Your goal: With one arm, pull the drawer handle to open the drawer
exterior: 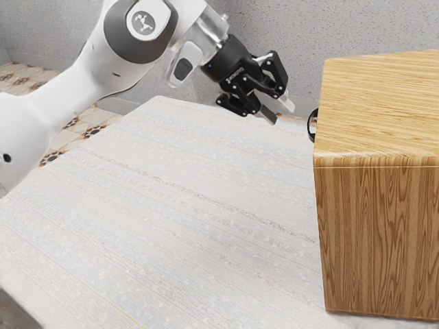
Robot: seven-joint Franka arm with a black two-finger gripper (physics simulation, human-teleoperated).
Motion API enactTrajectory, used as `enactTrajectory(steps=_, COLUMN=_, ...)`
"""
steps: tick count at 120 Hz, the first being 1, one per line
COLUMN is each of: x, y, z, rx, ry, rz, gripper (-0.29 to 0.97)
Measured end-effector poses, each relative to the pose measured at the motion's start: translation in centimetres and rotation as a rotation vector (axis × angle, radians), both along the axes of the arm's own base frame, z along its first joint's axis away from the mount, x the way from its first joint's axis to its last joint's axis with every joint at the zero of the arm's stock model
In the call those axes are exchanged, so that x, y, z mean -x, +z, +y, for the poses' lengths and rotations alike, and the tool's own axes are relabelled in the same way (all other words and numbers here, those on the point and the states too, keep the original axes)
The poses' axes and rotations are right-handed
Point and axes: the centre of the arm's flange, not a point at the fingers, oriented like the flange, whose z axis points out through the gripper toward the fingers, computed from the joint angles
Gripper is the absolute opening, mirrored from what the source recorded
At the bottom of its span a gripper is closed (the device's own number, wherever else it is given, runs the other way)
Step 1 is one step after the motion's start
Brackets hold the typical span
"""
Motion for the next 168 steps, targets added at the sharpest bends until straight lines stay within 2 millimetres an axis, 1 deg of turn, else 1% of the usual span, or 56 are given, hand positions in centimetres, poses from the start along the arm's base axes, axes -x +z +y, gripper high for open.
enactTrajectory(steps=21, x=-1.6, y=-2.0, z=-0.3, rx=0.045, ry=0.03, rz=0.046, gripper=0.2)
enactTrajectory(steps=28, x=-1.8, y=-2.3, z=-0.7, rx=0.076, ry=0.033, rz=0.058, gripper=0.2)
enactTrajectory(steps=41, x=-1.9, y=-2.8, z=-2.3, rx=0.123, ry=0.022, rz=0.085, gripper=0.21)
enactTrajectory(steps=52, x=-2.2, y=-3.7, z=-2.4, rx=0.139, ry=0.036, rz=0.111, gripper=0.2)
enactTrajectory(steps=61, x=-2.5, y=-4.4, z=-2.2, rx=0.14, ry=0.049, rz=0.13, gripper=0.16)
enactTrajectory(steps=69, x=-2.7, y=-5.2, z=-2.2, rx=0.143, ry=0.058, rz=0.148, gripper=0.15)
enactTrajectory(steps=83, x=-2.7, y=-5.4, z=-2.1, rx=0.146, ry=0.072, rz=0.16, gripper=0.01)
enactTrajectory(steps=88, x=-2.3, y=-5.4, z=-1.4, rx=0.147, ry=0.085, rz=0.167, gripper=-0.07)
enactTrajectory(steps=94, x=-1.5, y=-4.6, z=-0.2, rx=0.134, ry=0.106, rz=0.163, gripper=-0.12)
enactTrajectory(steps=102, x=-0.2, y=-3.5, z=1.2, rx=0.121, ry=0.13, rz=0.154, gripper=-0.11)
enactTrajectory(steps=110, x=0.8, y=-3.0, z=2.6, rx=0.12, ry=0.154, rz=0.157, gripper=-0.1)
enactTrajectory(steps=116, x=1.3, y=-3.1, z=3.5, rx=0.121, ry=0.171, rz=0.164, gripper=-0.1)
enactTrajectory(steps=126, x=1.6, y=-4.1, z=4.6, rx=0.128, ry=0.191, rz=0.189, gripper=-0.11)
enactTrajectory(steps=138, x=2.7, y=-4.1, z=6.3, rx=0.136, ry=0.223, rz=0.198, gripper=-0.12)
enactTrajectory(steps=161, x=3.7, y=-3.6, z=7.8, rx=0.12, ry=0.234, rz=0.188, gripper=-0.1)
enactTrajectory(steps=168, x=4.0, y=-3.6, z=8.1, rx=0.112, ry=0.227, rz=0.184, gripper=-0.12)
